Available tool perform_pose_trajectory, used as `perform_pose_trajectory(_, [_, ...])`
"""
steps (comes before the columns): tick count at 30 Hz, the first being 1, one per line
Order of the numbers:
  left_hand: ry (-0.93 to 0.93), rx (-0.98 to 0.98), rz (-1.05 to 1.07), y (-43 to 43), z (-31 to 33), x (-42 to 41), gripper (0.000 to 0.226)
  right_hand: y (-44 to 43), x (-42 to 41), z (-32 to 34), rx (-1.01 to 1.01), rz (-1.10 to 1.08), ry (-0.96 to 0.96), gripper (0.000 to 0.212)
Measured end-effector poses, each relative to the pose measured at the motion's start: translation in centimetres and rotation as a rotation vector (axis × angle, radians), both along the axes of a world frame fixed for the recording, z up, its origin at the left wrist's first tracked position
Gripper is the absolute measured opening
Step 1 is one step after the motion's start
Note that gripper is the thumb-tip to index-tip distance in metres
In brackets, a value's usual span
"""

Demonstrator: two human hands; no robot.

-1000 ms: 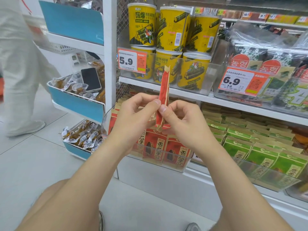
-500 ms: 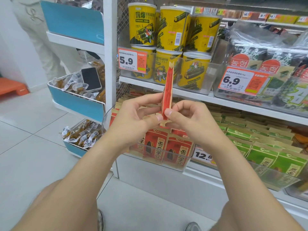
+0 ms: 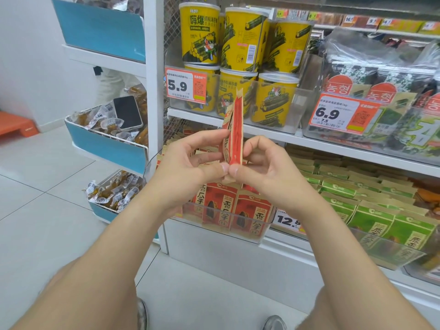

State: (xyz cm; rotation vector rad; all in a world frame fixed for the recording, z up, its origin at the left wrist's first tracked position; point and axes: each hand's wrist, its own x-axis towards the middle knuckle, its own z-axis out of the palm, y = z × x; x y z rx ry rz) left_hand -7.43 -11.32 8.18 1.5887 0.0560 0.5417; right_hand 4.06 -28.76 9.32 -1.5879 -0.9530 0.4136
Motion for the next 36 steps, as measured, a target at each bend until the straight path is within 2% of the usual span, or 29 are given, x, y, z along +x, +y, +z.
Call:
perform_pose_trajectory(2, [0.001, 0.007, 0.013, 0.0, 0.1, -0.1, 0.062, -0.1, -0.1, 0.0, -0.020, 0.005, -0.024, 0.033])
perform_pose_trajectory(5, [-0.005, -0.013, 0.055, -0.3, 0.4, -0.1, 0.061, 0.1, -0.2, 0.0, -0.025, -0.005, -0.060, 0.026])
perform_pose_trajectory(11, [-0.030, -0.026, 0.057, -0.4, 0.7, -0.4, 0.046, 0.4, -0.3, -0.2, -0.012, -0.020, -0.136, 0.013])
perform_pose_trajectory(15, [-0.036, -0.066, 0.007, -0.8, 0.5, -0.4, 0.048, 0.5, 0.1, -0.4, -0.042, -0.052, -0.159, 0.015])
perform_pose_trajectory(19, [-0.021, -0.087, 0.015, -1.5, 0.4, -0.1, 0.050, 0.9, 0.8, -1.2, -0.116, -0.123, -0.237, 0.026])
perform_pose_trajectory(26, [-0.015, -0.144, 0.023, -2.2, 0.1, 0.3, 0.058, 0.4, 1.1, -1.1, -0.093, -0.077, -0.221, 0.019])
perform_pose_trajectory(36, [0.010, -0.128, 0.006, -1.3, 0.1, 0.2, 0.061, 0.2, 1.5, -0.8, -0.127, -0.033, -0.255, 0.018])
